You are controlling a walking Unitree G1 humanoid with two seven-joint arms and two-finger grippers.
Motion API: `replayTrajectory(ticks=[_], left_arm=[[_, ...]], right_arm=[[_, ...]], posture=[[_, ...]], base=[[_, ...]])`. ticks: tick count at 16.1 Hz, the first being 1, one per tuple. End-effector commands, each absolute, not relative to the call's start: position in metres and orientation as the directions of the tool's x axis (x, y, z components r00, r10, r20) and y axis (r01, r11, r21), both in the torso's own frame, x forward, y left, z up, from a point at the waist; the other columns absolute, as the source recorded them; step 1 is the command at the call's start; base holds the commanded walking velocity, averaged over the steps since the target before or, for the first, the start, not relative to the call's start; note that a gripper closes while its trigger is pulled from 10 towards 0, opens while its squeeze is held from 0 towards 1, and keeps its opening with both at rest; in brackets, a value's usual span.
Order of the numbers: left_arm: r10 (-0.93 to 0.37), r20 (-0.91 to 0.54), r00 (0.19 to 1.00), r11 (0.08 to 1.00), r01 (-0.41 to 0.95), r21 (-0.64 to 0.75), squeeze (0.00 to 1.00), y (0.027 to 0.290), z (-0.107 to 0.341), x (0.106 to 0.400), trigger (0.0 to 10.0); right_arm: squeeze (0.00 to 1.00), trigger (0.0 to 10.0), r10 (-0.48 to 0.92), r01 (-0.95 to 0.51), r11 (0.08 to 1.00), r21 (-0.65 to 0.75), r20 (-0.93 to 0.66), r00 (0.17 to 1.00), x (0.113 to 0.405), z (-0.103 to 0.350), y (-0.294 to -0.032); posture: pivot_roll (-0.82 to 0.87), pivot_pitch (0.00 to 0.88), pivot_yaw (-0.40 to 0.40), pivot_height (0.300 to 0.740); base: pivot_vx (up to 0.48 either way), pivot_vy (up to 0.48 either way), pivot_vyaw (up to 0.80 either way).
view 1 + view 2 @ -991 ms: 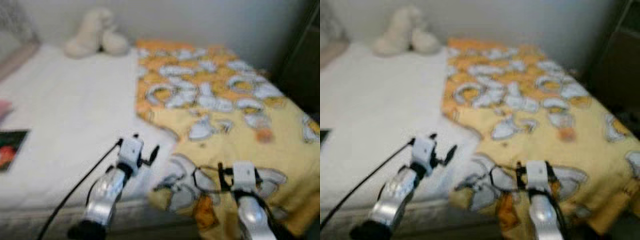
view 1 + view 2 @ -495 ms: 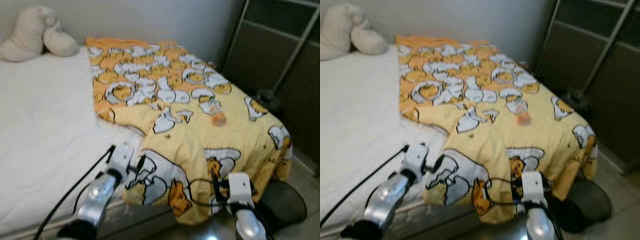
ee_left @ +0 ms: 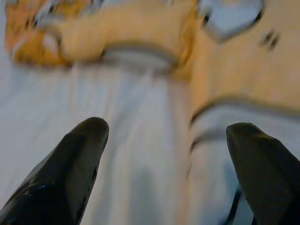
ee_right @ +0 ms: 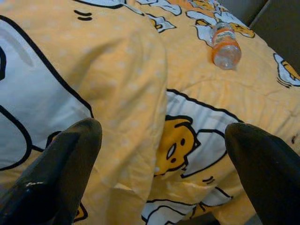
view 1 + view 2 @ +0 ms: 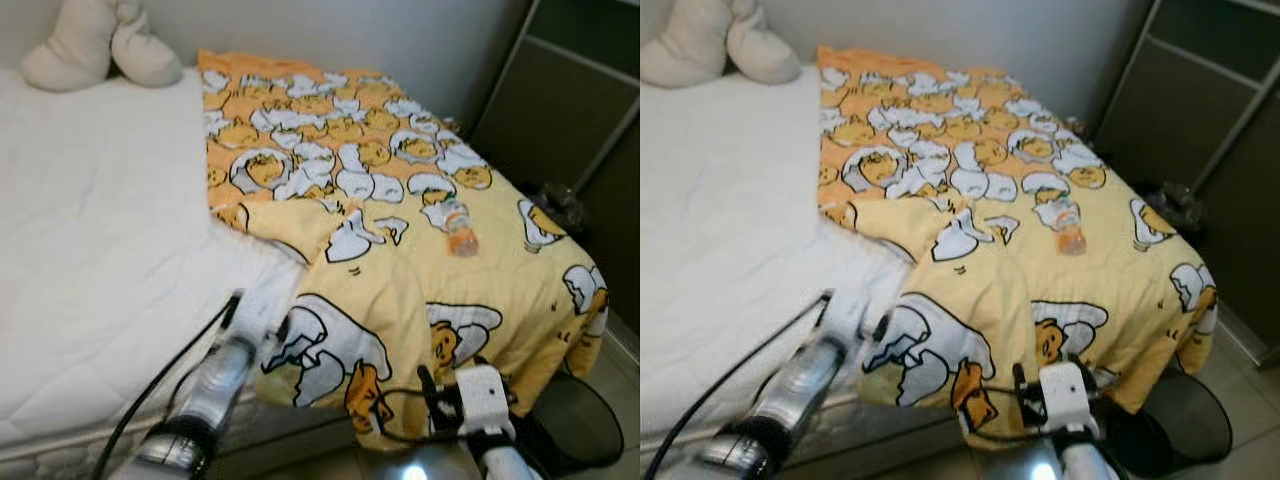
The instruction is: Clean up the room
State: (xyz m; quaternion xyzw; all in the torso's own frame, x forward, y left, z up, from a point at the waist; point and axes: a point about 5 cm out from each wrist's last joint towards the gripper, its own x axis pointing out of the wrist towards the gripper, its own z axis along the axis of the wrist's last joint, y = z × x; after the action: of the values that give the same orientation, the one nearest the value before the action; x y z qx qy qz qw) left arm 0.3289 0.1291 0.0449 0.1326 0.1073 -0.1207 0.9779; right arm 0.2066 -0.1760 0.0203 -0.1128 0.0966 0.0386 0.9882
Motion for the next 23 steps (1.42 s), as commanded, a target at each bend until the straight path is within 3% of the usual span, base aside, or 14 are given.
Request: replayTrajectory(ticks=[1,5,14,17,19,22,23], left_arm=[[-0.201,-0.269,0.942,0.936,0.265,0.23,0.0,0.128,0.037,0.324,10.0],[-0.238,-0.289,0.927,0.933,0.301,0.196,0.0,0.117,0.025,0.313,10.0],[-0.133,-0.31,0.941,0.955,0.206,0.215,0.0,0.121,0.016,0.307,10.0],[-0.116,-0.351,0.929,0.968,0.186,0.171,0.0,0.127,0.013,0.307,10.0],[-0.162,-0.368,0.916,0.953,0.243,0.183,0.0,0.128,0.013,0.308,10.0],[-0.232,-0.414,0.88,0.909,0.348,0.231,0.0,0.131,0.011,0.307,10.0],[-0.238,-0.432,0.87,0.899,0.366,0.242,0.0,0.133,0.01,0.307,2.8]], right_arm=[[0.0,10.0,0.053,-0.102,0.968,-0.23,-0.211,0.976,0.202,0.022,-0.181],[0.0,10.0,0.074,-0.139,0.959,-0.249,-0.255,0.964,0.175,0.026,-0.188],[0.0,10.0,0.162,-0.24,0.953,-0.185,-0.356,0.92,0.15,0.026,-0.191],[0.0,10.0,0.169,-0.195,0.98,-0.038,-0.356,0.919,0.152,0.024,-0.189],[0.0,10.0,0.184,-0.167,0.983,0.08,-0.356,0.916,0.154,0.018,-0.179],[0.0,10.0,0.228,-0.198,0.973,0.119,-0.362,0.904,0.161,0.003,-0.151],[0.0,10.0,0.241,-0.207,0.97,0.131,-0.361,0.901,0.164,0.001,-0.141]], posture=[[-0.04,0.111,-0.121,0.74],[-0.11,0.183,-0.157,0.74],[-0.13,0.232,-0.207,0.74],[-0.11,0.238,-0.182,0.74],[-0.07,0.25,-0.138,0.74],[0.0,0.263,-0.039,0.74],[0.0,0.262,-0.021,0.74]], base=[[0.0,0.0,0.0],[0.0,0.0,0.0],[0.0,0.0,0.0],[0.0,0.0,0.0],[0.0,0.0,0.0],[0.0,0.0,0.0],[0.0,0.0,0.0]])
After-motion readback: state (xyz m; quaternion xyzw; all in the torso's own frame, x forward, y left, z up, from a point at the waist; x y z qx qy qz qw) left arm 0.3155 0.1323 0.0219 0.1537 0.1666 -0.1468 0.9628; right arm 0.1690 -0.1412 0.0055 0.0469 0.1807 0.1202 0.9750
